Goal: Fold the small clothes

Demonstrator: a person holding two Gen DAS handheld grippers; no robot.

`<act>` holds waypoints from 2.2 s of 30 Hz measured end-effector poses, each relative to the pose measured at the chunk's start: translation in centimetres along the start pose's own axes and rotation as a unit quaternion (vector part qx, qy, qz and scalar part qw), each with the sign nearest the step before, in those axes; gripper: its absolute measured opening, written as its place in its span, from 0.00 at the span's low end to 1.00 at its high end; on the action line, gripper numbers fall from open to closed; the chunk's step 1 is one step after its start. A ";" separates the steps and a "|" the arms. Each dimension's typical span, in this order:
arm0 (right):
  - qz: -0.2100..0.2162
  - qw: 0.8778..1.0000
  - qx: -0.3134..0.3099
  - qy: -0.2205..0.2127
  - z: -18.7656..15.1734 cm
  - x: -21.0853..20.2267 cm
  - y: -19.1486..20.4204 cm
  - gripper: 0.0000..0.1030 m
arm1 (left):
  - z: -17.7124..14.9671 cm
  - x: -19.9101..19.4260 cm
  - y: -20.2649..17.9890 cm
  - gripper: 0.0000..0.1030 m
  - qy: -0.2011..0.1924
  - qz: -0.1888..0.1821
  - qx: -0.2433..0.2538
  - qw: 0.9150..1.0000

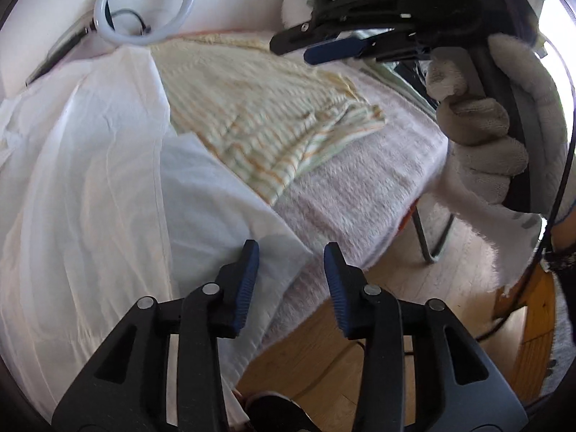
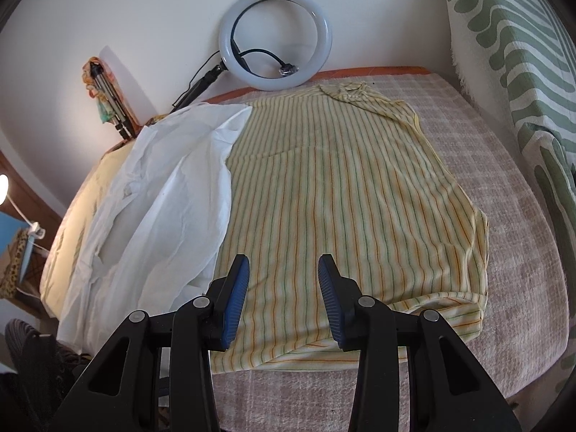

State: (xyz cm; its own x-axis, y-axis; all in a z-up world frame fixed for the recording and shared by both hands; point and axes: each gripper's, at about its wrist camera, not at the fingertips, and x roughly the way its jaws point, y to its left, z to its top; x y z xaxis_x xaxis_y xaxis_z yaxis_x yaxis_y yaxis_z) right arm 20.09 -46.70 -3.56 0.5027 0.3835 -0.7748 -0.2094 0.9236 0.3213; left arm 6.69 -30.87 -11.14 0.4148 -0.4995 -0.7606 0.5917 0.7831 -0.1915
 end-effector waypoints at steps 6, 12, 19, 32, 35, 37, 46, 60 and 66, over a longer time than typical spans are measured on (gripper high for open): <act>0.047 0.999 0.026 0.006 1.4 1.6 -0.4 0.37 | 0.1 -0.9 1.7 0.03 -0.021 -0.039 -0.029 0.999; 0.105 0.992 0.055 0.032 3.8 6.0 0.3 0.42 | 0.0 -6.5 4.8 0.03 -0.070 -0.077 -0.100 0.990; 0.111 0.990 0.060 0.061 5.9 12.4 3.4 0.46 | -0.5 -8.2 6.1 0.03 -0.085 -0.075 -0.128 0.985; 0.016 0.996 -0.053 0.066 8.0 13.7 10.9 0.04 | -4.1 -11.7 9.5 0.03 -0.113 -0.069 -0.187 0.973; -0.016 0.993 -0.102 0.065 8.3 13.5 13.8 0.03 | -5.1 -12.3 10.2 0.03 -0.115 -0.070 -0.196 0.971; -0.028 0.989 -0.127 0.067 8.3 13.6 15.6 0.03 | -5.5 -12.8 10.7 0.03 -0.118 -0.072 -0.199 0.970; -0.016 0.977 -0.195 0.085 7.9 16.1 23.6 0.03 | -8.8 -15.1 13.4 0.03 -0.127 -0.059 -0.238 0.961; 0.062 0.979 -0.156 0.118 6.3 20.0 24.8 0.13 | -11.6 -15.4 16.0 0.03 -0.113 -0.043 -0.276 0.954; 0.088 0.988 -0.096 0.081 4.5 13.7 20.0 0.17 | -11.6 -15.1 16.2 0.03 -0.107 -0.039 -0.276 0.954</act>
State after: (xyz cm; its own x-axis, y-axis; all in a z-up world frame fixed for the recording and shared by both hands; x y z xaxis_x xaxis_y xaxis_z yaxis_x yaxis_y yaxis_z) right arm 26.56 -22.97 -5.26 0.3070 0.5195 -0.7974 -0.4453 0.8189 0.3621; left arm 1.97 -6.33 -10.00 0.5508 -0.5815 -0.5987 0.1960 0.7874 -0.5845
